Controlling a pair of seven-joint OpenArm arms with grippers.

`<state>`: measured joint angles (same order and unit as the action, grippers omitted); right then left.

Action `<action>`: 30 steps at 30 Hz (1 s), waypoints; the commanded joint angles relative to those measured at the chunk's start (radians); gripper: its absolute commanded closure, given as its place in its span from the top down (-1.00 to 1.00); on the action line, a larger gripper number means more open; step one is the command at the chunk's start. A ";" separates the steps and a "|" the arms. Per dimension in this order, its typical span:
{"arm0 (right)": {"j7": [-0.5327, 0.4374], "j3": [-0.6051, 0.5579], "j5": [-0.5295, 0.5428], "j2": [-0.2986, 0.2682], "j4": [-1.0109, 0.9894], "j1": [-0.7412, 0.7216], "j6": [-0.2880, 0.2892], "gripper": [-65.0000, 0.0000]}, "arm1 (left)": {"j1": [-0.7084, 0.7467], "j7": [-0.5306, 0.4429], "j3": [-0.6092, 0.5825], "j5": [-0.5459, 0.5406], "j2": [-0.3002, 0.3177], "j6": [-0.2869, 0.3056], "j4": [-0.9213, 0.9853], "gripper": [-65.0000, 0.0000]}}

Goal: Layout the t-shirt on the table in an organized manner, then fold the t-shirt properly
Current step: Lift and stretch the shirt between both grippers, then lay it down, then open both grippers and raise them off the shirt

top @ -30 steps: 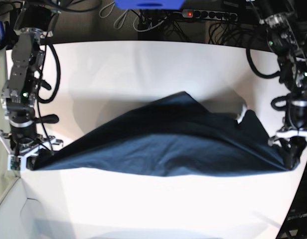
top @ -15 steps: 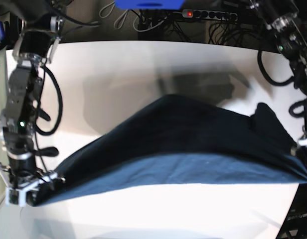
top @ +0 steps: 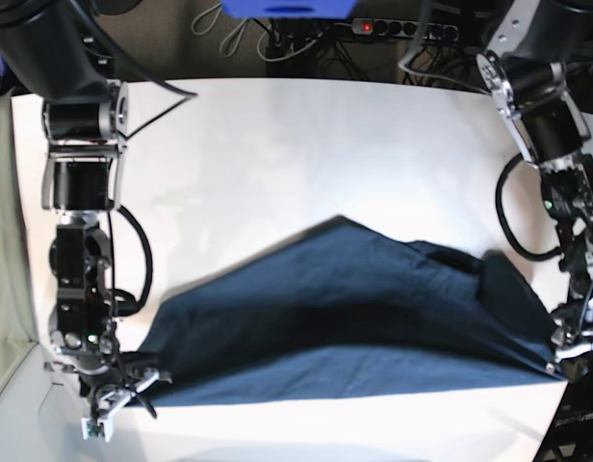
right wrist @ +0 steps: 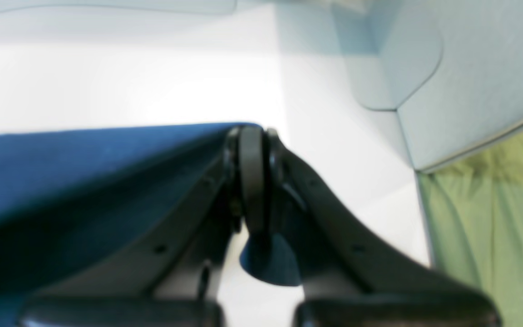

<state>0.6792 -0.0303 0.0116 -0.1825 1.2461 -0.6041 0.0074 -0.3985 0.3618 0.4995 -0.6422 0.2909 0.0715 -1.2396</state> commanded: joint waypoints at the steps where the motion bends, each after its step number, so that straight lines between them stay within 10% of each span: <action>1: -0.028 0.003 -0.006 -0.008 -0.002 -0.043 0.001 -1.00 | -0.047 -0.014 -0.017 -0.008 0.034 0.011 0.030 -0.93; 12: -0.028 0.008 -0.006 -0.018 0.051 0.069 0.001 -0.33 | -0.040 -0.016 -0.163 -0.018 0.090 0.018 0.176 0.60; 30: -0.026 0.010 -0.006 0.004 0.384 0.461 0.001 -0.14 | 0.161 -0.027 -0.167 -0.008 0.035 0.018 0.200 0.66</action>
<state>0.6754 -0.0269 0.0082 -0.1696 1.6108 -0.1287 0.0074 -0.2005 0.3614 0.3309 -0.6407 0.3103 0.0784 -1.0195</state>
